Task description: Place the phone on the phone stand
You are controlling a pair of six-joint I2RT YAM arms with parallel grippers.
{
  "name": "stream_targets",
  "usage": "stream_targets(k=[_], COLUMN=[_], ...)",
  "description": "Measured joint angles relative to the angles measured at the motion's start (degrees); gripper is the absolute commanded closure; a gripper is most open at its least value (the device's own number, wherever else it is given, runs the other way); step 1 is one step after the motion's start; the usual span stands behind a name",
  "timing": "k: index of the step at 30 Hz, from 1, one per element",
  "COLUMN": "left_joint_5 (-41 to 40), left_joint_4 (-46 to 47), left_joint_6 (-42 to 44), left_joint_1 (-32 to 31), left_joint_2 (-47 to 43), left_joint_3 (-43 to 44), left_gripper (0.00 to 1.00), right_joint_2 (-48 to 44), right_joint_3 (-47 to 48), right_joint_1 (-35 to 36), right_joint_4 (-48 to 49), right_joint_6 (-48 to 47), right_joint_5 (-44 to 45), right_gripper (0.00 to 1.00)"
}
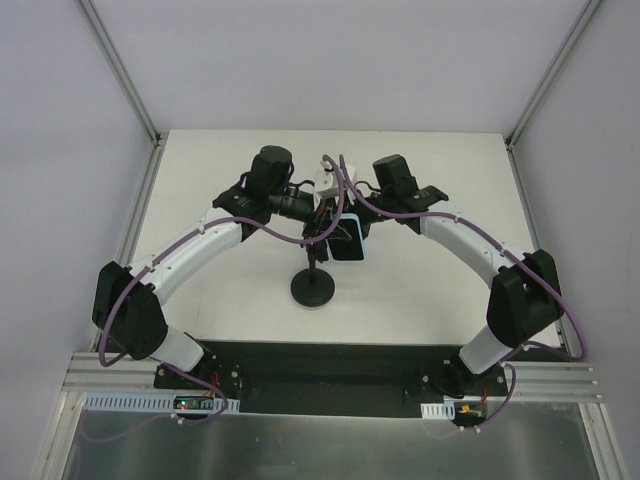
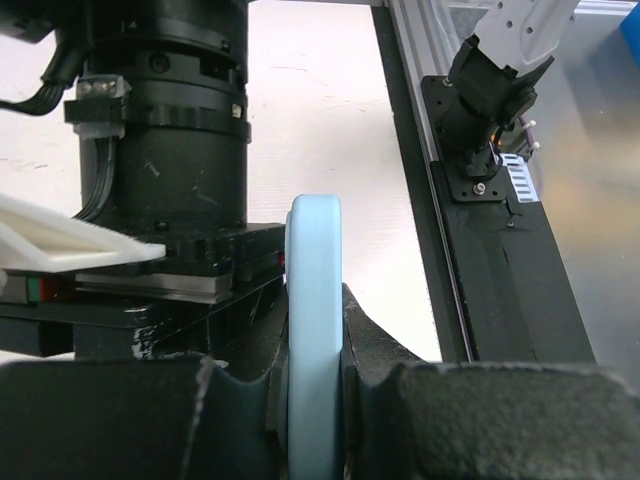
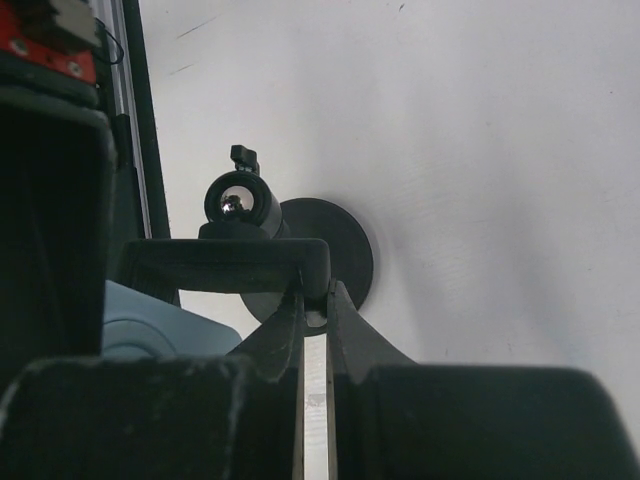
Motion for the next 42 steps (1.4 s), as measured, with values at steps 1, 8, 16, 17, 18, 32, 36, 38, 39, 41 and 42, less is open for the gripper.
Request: stream_targets(k=[1,8,16,17,18,32,36,38,39,41,42], left_joint_5=[-0.02,-0.31,-2.27,-2.47,-2.56,-6.19,-7.61,-7.93,-7.96,-7.89,-7.72], left_joint_4=[-0.02,0.00,0.98,1.03,1.16,1.57,1.60,1.90,1.99,1.97,1.99], left_joint_6=[0.04,-0.04,-0.83,-1.18,-1.51,-5.05,-6.27,-6.51,-6.51,-6.54,-6.56], left_joint_1=[0.20,0.92,0.92,0.92,0.90,0.92,0.92,0.92,0.92,0.92,0.92], left_joint_2=[0.31,1.05,0.96,0.92,0.85,-1.22,-1.92,-2.38,-2.56,-2.67,-2.67], left_joint_3=[0.00,-0.02,-3.67,-3.89,-4.02,-5.20,-5.77,-6.38,-6.54,-6.58,-6.58], left_gripper=[1.00,1.00,1.00,1.00,1.00,1.00,1.00,1.00,1.00,1.00,1.00], right_joint_2=[0.00,-0.02,-0.33,-0.55,-0.81,-2.51,-2.58,-2.69,-2.73,-2.75,-2.75], right_joint_3=[-0.04,-0.44,-1.84,-2.23,-2.62,-4.81,-4.87,-5.07,-5.09,-5.11,-5.11], right_joint_1=[-0.04,-0.26,-0.31,-0.26,-0.24,-0.24,-0.04,0.07,0.11,0.22,0.22], right_joint_4=[0.02,0.39,3.13,3.74,4.22,7.13,7.39,7.58,7.58,7.74,7.76], right_joint_6=[0.00,-0.37,0.72,1.07,1.38,3.82,4.39,4.61,4.63,4.83,4.98], right_joint_5=[-0.02,-0.37,-0.22,-0.17,-0.02,1.57,1.86,1.86,1.88,1.86,1.81], right_gripper=[0.99,0.99,0.99,0.99,0.99,0.99,0.99,0.99,0.99,0.99,0.99])
